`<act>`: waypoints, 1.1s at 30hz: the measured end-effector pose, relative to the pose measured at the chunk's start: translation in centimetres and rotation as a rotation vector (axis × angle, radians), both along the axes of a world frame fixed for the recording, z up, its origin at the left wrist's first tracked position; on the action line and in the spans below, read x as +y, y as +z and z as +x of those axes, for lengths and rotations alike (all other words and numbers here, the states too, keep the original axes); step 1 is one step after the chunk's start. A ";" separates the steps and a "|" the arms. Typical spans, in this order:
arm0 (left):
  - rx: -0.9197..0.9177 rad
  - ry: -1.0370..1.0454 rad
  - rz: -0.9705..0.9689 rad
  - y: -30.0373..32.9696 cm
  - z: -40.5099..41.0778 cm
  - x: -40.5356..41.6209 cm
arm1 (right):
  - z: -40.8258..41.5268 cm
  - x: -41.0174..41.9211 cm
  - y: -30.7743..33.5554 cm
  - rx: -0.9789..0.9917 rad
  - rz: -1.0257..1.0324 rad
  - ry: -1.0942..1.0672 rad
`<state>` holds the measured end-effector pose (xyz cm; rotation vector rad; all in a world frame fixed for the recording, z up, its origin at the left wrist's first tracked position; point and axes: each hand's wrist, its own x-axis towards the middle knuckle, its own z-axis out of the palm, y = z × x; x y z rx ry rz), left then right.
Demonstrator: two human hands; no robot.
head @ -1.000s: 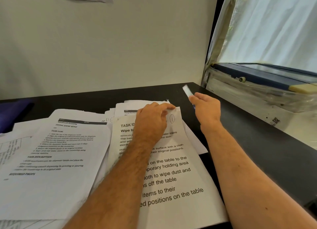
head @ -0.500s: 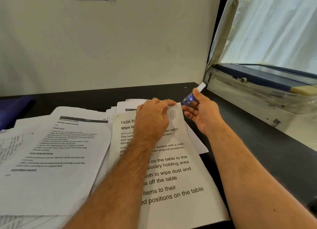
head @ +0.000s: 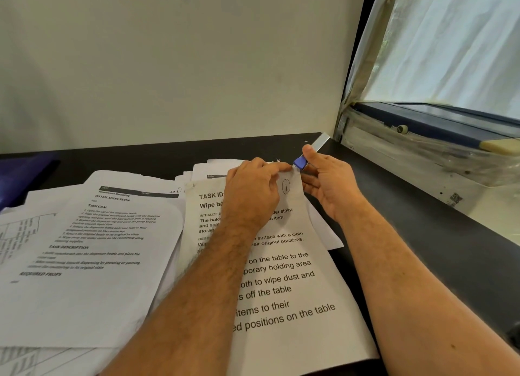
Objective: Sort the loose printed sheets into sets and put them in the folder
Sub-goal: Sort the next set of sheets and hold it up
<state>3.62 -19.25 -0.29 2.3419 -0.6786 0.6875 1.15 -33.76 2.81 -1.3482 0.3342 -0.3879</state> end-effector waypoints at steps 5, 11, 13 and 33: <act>0.023 0.012 0.029 0.1 -0.1 0.0 | -0.2 -0.1 0.1 -0.015 -0.039 0.011; 0.028 0.018 0.035 0.2 -0.1 0.0 | -0.4 -0.1 0.2 0.011 -0.037 0.046; 0.032 0.014 0.033 0.2 -0.1 0.0 | -0.4 -0.2 0.2 0.013 -0.030 0.042; 0.014 0.015 0.022 0.0 0.2 -0.1 | -0.3 -0.3 0.0 0.005 -0.181 -0.010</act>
